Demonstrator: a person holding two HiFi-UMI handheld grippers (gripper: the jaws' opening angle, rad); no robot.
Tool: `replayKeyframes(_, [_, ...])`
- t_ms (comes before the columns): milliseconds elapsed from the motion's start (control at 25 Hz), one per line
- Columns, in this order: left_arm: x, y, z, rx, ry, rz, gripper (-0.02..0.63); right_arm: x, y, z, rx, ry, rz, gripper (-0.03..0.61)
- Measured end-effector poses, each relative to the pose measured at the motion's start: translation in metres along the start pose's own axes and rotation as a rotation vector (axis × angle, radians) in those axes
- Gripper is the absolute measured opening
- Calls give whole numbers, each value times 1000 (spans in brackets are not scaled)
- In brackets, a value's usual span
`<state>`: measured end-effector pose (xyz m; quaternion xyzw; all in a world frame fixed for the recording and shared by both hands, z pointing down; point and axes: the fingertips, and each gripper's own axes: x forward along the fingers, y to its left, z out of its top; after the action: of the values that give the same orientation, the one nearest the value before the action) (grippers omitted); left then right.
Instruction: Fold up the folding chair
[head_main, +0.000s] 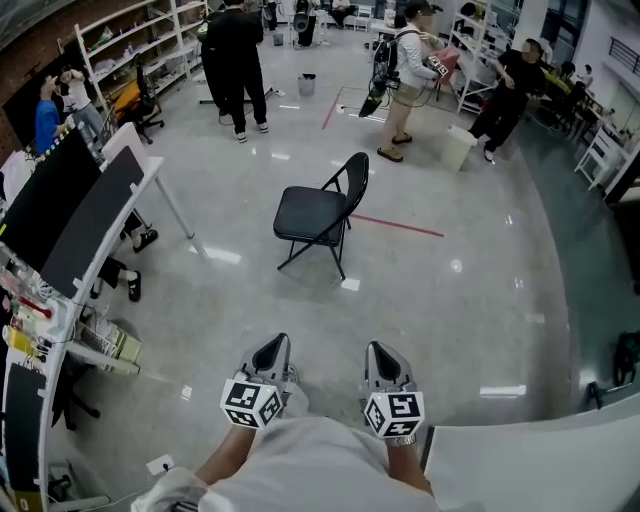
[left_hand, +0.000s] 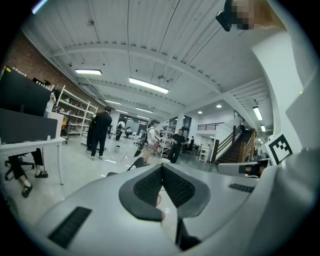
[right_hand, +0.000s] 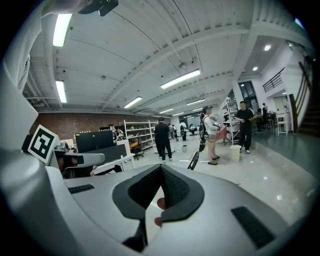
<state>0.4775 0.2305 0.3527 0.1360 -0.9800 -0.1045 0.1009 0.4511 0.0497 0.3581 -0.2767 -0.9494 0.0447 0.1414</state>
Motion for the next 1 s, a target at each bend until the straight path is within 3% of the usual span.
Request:
replayKeyframes(480, [84, 59, 18, -16, 15, -50, 11, 93, -8, 12, -12, 55, -31, 5])
replayKeyframes(1000, [180, 134, 53, -11, 27, -164, 11, 202, -13, 33, -7, 87, -125, 5])
